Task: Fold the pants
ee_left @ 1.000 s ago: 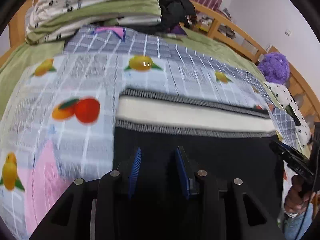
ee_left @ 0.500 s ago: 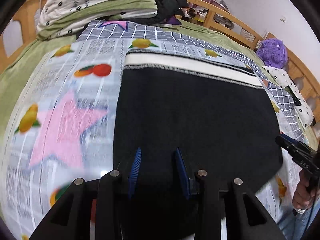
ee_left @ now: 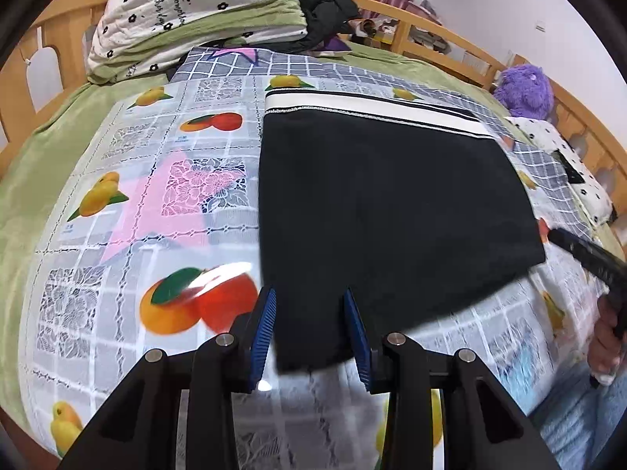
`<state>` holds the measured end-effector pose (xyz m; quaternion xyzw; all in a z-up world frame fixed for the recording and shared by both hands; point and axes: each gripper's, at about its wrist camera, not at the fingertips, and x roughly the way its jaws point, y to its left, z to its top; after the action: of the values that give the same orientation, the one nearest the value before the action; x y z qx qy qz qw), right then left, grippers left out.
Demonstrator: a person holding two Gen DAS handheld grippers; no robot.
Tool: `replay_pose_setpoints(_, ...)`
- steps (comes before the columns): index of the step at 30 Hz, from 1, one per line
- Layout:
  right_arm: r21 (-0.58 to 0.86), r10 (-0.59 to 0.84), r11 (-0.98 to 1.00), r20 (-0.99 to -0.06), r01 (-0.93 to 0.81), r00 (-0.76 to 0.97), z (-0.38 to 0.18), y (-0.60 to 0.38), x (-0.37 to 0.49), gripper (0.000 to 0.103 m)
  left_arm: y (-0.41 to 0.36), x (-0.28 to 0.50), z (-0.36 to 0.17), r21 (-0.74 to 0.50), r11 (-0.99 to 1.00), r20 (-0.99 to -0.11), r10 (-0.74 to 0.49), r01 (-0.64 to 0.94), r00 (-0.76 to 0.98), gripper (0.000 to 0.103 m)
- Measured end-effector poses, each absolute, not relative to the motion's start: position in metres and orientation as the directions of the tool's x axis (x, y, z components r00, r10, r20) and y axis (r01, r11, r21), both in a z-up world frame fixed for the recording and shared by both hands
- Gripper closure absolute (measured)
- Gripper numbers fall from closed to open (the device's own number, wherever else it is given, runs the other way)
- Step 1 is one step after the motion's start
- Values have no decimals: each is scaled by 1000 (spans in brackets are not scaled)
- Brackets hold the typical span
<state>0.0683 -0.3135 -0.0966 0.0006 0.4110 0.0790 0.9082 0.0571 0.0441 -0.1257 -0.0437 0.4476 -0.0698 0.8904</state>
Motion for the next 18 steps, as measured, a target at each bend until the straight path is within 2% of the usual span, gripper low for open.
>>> replay_pose_setpoints(2,64,144,988,-726,-143,672,-91,-312,64,66,41,46,-123,-114,983,-786,-177,143,592,65)
replay_pose_setpoints(3,59,141,988,-724,-142,675,-89,-311,64,64,38,41,-123,-91,982,-788,-173,166,591,58)
replay_pose_setpoints(4,54,137,988,-724,-142,676,-89,-311,63,61,33,36,-126,-53,981,-791,-154,185,592,57)
replay_pose_setpoints(8,43,110,992,-739,-117,665,-97,-315,68,60,24,33,-138,72,986,-777,-38,149,629,57)
replay_pose_setpoints(10,58,111,993,-760,-103,640,-105,-318,76,60,24,42,-140,109,988,-761,10,113,649,80)
replay_pose_setpoints(11,51,100,994,-774,-95,625,-110,-319,80,61,28,43,-137,81,991,-755,-10,108,656,86)
replay_pose_setpoints(13,6,50,997,-811,-77,582,-123,-316,88,64,42,41,-130,-17,997,-733,-67,80,676,87)
replay_pose_setpoints(14,1,45,997,-822,-79,568,-128,-314,91,64,44,40,-131,-24,996,-735,-74,83,674,88)
replay_pose_setpoints(16,-11,42,996,-814,-89,579,-127,-312,89,64,37,41,-143,34,993,-773,-45,112,633,87)
replay_pose_setpoints(18,-17,46,995,-807,-100,589,-126,-313,86,64,32,35,-149,57,990,-788,-33,127,614,82)
